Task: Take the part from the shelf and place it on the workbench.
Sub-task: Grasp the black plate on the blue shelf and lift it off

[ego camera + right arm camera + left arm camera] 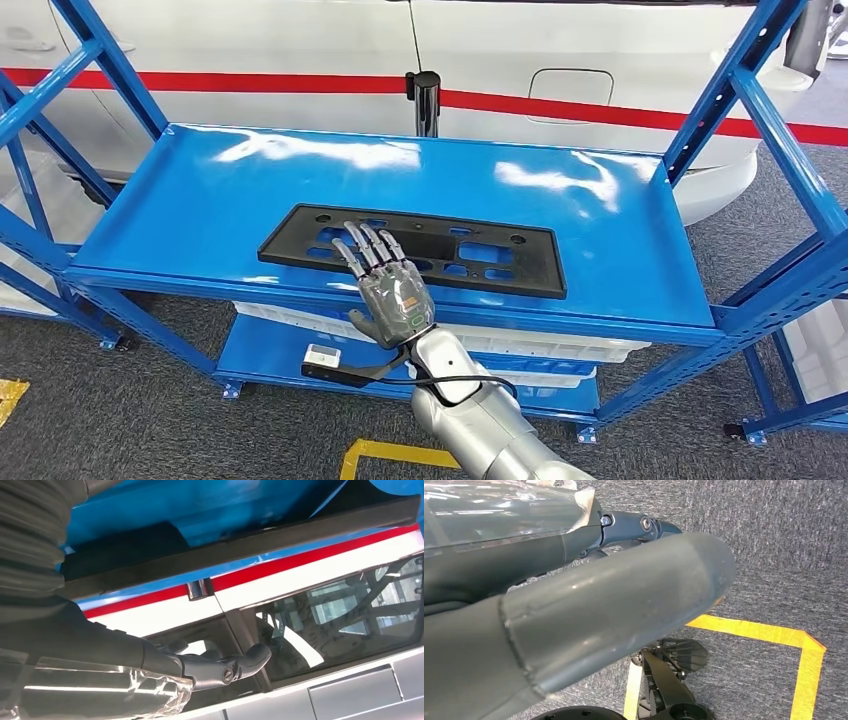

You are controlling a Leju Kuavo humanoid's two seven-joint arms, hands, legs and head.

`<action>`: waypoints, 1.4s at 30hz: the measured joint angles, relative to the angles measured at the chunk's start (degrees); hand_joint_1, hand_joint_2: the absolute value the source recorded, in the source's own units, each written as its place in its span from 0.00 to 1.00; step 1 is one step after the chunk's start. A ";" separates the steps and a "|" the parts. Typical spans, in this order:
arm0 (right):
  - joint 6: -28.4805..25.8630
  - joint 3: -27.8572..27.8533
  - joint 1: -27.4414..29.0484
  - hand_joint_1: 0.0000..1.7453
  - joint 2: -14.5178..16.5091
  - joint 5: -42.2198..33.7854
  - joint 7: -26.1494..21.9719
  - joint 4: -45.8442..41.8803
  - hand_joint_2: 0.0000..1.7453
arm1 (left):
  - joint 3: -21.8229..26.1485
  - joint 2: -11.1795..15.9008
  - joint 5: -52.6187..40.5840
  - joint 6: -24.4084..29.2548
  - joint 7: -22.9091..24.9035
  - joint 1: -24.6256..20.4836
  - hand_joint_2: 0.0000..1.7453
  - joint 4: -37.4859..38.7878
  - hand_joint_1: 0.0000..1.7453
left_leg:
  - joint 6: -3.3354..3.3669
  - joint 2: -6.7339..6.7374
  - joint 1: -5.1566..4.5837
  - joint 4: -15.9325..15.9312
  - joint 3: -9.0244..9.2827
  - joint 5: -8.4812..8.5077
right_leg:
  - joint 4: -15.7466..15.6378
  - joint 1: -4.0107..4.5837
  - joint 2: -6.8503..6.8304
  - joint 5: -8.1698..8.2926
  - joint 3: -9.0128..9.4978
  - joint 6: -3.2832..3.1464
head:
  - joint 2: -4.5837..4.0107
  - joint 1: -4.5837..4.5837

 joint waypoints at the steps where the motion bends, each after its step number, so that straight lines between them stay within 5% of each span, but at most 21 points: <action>1: 0.00 0.03 -0.05 0.00 0.06 -0.01 0.00 0.19 1.00 | -0.05 0.00 0.00 0.00 0.00 0.00 0.00 0.00 0.00 | 0.00 0.00 0.00 0.00 0.00 -0.01 | 0.00 0.00 0.00 0.00 0.00 0.00 | 0.00 0.00; 8: -0.34 0.39 -1.31 0.00 0.57 -0.24 0.66 2.06 1.00 | -0.21 0.00 -0.20 0.04 0.20 -0.04 0.00 0.00 0.00 | 0.01 0.01 0.02 -0.01 0.00 -0.01 | 0.00 0.00 0.02 0.00 -0.01 0.00 | 0.00 -0.01; 15: -1.22 0.44 -7.53 0.00 1.39 2.06 8.72 8.03 1.00 | -1.14 0.00 -0.60 0.12 1.32 -0.80 0.00 0.00 0.00 | -0.01 0.01 0.01 0.01 0.04 0.02 | 0.00 0.01 0.01 0.04 0.00 -0.04 | 0.00 0.00; 22: -1.22 -3.39 -13.12 0.00 0.27 7.51 16.22 13.02 1.00 | -1.57 0.00 -0.51 0.11 1.57 -1.24 0.00 0.00 0.00 | -0.01 0.01 0.00 0.04 0.02 0.02 | 0.00 0.00 0.01 0.10 -0.03 -0.11 | 0.00 0.01; 31: -1.08 -8.33 -16.50 0.00 -1.18 10.59 18.66 16.21 1.00 | -1.97 0.00 0.29 0.51 1.46 -1.39 0.00 0.00 0.00 | 0.00 0.02 0.02 0.03 0.01 0.01 | 0.00 0.00 0.02 0.10 -0.04 -0.11 | 0.00 -0.01; 42: 10.48 -9.08 -19.00 0.00 -0.43 12.31 21.68 21.10 1.00 | -2.02 0.00 1.47 0.87 1.43 -1.39 0.00 0.00 0.00 | 0.00 0.02 0.01 0.03 0.01 0.01 | 0.00 0.00 0.02 0.10 -0.03 -0.11 | 0.00 0.01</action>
